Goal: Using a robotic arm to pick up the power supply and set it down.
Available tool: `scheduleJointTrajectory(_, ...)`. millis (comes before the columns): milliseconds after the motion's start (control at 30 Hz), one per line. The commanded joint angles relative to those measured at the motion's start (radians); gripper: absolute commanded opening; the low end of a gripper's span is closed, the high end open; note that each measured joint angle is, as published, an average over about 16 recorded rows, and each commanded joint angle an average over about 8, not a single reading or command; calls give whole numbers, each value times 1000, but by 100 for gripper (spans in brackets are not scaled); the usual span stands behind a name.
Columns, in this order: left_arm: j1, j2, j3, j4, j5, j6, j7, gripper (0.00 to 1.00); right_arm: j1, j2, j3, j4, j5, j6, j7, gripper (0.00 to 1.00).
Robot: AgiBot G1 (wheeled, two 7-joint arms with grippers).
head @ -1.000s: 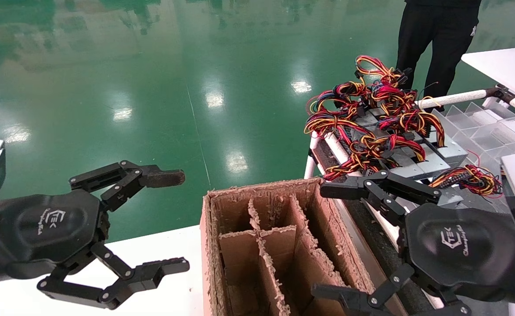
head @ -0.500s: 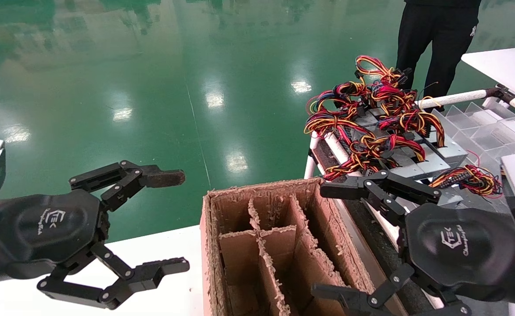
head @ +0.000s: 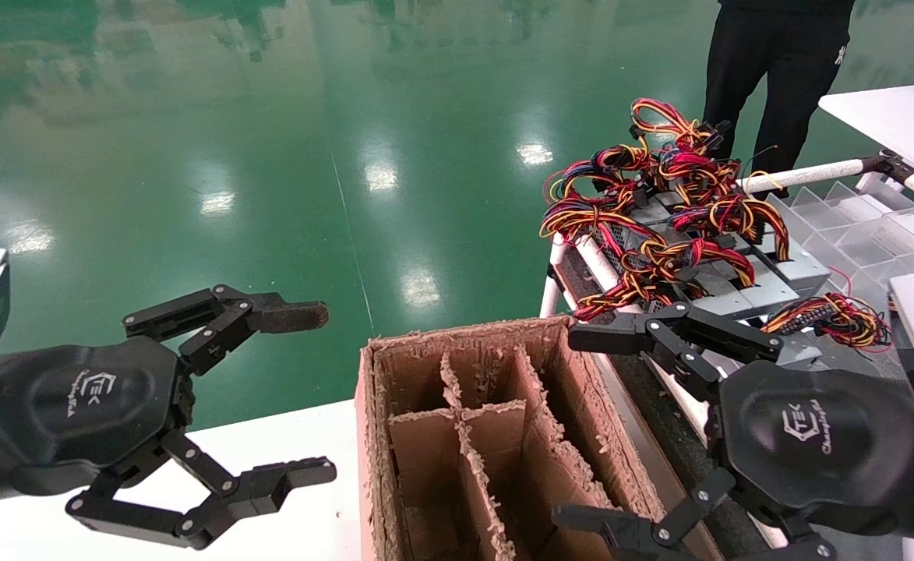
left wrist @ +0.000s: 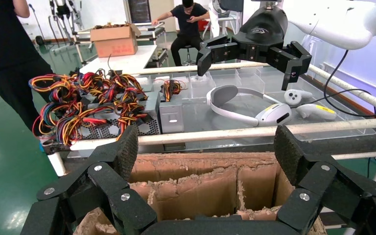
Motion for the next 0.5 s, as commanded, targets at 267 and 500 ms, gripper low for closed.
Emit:
scheduleJointTrajectory(267,0,0,0,0,0,0,0,100,0,0,0,0,0,0,0,100)
scheduleJointTrajectory(500,0,0,0,0,0,0,0,100,0,0,0,0,0,0,0,100)
